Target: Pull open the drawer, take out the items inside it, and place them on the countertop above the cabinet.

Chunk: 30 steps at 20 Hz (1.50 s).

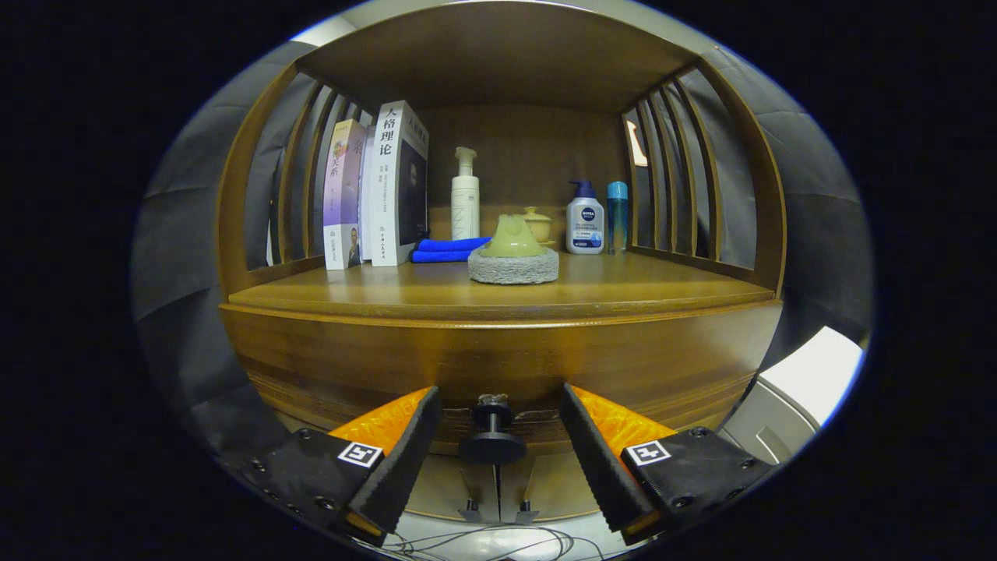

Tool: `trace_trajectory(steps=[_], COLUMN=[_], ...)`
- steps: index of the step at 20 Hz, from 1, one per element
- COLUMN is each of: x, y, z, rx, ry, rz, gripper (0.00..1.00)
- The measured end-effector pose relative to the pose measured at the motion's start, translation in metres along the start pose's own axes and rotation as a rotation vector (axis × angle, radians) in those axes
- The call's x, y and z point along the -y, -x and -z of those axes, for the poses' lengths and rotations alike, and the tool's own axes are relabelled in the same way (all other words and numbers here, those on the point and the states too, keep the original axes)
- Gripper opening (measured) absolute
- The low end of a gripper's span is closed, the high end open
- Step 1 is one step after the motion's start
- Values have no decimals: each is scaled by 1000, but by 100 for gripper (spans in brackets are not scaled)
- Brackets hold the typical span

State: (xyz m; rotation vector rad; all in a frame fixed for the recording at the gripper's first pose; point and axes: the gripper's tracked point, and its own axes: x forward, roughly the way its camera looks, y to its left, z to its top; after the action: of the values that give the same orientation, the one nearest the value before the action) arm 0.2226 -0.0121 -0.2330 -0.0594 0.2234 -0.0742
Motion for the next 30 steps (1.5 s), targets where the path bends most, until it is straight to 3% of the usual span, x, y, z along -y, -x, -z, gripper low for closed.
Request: trace_trajectory(steps=[5, 11, 16, 30], x=[-1, -13, -18, 2], y=[25, 94, 145, 250], z=[-9, -62, -104, -167], rx=[-17, 106, 186, 299], ry=[-41, 33, 2, 71], rz=[-18, -38, -73, -37], gripper=[96, 96, 96, 98])
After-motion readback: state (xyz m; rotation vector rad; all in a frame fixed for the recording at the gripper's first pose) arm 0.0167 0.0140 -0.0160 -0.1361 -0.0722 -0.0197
